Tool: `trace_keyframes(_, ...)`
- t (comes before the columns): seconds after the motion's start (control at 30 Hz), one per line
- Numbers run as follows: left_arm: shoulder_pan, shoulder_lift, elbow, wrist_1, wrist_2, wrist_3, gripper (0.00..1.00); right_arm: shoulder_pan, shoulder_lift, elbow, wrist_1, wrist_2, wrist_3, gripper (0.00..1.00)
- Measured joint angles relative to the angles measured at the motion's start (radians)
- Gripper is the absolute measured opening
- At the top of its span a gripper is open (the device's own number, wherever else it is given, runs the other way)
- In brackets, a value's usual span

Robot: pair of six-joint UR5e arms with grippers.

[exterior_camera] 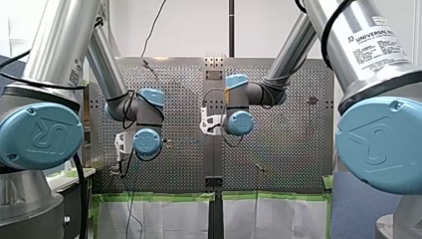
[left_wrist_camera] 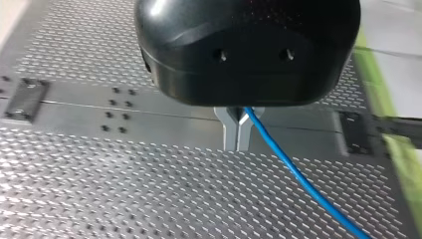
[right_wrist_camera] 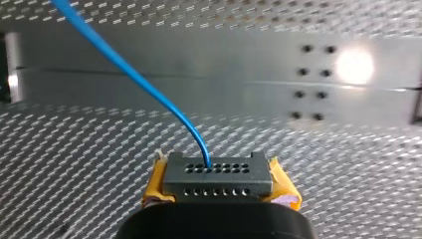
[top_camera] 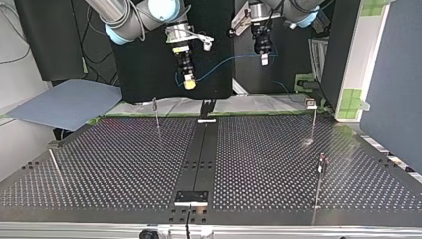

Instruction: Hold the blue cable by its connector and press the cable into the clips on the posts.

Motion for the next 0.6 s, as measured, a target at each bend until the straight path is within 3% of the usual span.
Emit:
trace_keyframes(0.37, 0.007, 0.100, 0.100, -0.100, 0.002, -0.097, 0.00, -0.006, -0.099, -0.099, 0.099, -0.053, 0.009, 0.01)
trace_keyframes(0.6, 0.013, 0.162, 0.157, -0.162, -0.003, -0.114, 0.00, -0.012, -0.155, -0.155, 0.155, -0.067, 0.017, 0.01)
